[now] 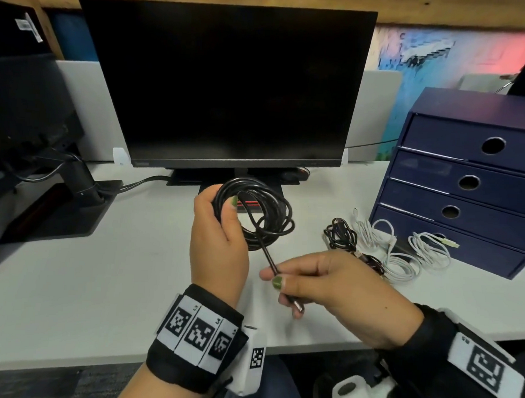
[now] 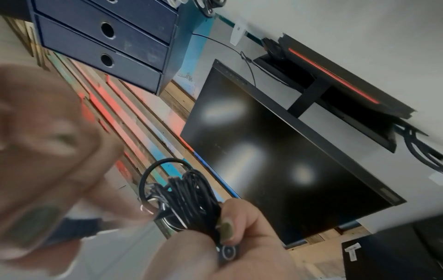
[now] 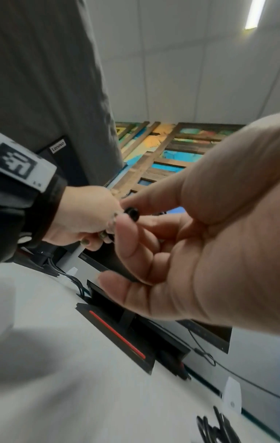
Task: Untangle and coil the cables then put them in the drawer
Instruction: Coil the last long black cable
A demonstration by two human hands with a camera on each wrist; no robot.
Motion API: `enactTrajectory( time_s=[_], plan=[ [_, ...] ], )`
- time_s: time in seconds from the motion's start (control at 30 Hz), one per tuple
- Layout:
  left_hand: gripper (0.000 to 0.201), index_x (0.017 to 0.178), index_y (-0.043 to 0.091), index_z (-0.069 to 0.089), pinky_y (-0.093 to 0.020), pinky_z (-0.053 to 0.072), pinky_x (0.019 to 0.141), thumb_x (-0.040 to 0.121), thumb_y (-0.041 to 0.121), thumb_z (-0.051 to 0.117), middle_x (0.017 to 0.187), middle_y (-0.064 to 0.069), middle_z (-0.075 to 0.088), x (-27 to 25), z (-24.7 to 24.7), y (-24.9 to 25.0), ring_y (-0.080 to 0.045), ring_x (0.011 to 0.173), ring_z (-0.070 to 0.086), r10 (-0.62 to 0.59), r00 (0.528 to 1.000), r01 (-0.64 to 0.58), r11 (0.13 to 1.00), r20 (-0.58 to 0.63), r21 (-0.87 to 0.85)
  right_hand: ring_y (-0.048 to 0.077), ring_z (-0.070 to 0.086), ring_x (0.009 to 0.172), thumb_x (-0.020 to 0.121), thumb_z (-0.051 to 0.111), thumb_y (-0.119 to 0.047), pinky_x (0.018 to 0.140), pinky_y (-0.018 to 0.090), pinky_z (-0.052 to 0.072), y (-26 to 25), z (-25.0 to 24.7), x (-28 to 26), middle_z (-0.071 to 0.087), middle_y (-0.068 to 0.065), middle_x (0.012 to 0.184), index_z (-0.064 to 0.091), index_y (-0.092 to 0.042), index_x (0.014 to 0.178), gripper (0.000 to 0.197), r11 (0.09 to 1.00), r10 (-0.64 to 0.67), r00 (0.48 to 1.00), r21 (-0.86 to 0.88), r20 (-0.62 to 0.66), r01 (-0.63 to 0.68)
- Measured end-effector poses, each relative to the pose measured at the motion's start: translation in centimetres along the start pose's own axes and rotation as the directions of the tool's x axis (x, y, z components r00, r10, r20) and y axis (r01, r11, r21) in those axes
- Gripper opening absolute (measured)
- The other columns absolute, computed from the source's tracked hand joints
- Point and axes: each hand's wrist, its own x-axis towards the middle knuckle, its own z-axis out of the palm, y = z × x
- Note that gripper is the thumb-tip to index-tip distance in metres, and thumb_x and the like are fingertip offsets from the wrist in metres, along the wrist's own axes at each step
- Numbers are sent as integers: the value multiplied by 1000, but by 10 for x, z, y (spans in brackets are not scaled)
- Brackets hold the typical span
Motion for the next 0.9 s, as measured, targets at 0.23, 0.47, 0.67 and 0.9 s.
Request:
enactTrajectory(
  time_s=[0.23, 0.47, 0.67, 0.9],
  plan=[
    [23, 117, 13, 51, 1, 35, 59, 102, 21, 36, 80, 19, 51, 24, -19, -12, 11, 70, 51, -137, 990, 138, 987, -14, 84, 14, 60, 74, 86, 65, -13, 69, 21, 49, 0, -3, -9, 59, -12, 73, 77, -21, 91, 15, 976, -145, 980, -141, 138, 164],
    [20, 106, 22, 54, -38, 50, 57, 101, 32, 37, 85, -5, 61, 33, -23, -14, -22, 70, 58, -313, 950, 312, 946, 4, -89, 4, 56, 72, 88, 67, -18, 78, 21, 47, -2, -8, -8, 59, -12, 78, 76, -31, 90, 16, 882, -159, 974, -421, 161, 214],
    [18, 112, 21, 48, -30, 49, 41, 103, 27, 34, 91, -5, 64, 12, -9, 7, -22, 56, 63, -267, 934, 313, 933, 237, -180, 0, 47, 72, 87, 67, -27, 69, 10, 35, 15, 2, 0, 48, -10, 81, 74, -33, 99, 16, 746, -135, 991, -659, -13, 93],
    [17, 105, 20, 59, -34, 58, 73, 100, 24, 44, 89, -3, 70, 2, -1, 20, -15, 78, 70, -299, 853, 436, 858, 427, -271, 6, 58, 62, 82, 68, -14, 68, 20, 49, 27, -3, 16, 65, -4, 68, 73, -24, 89, 13, 892, -140, 940, -451, -310, -16]
  ],
)
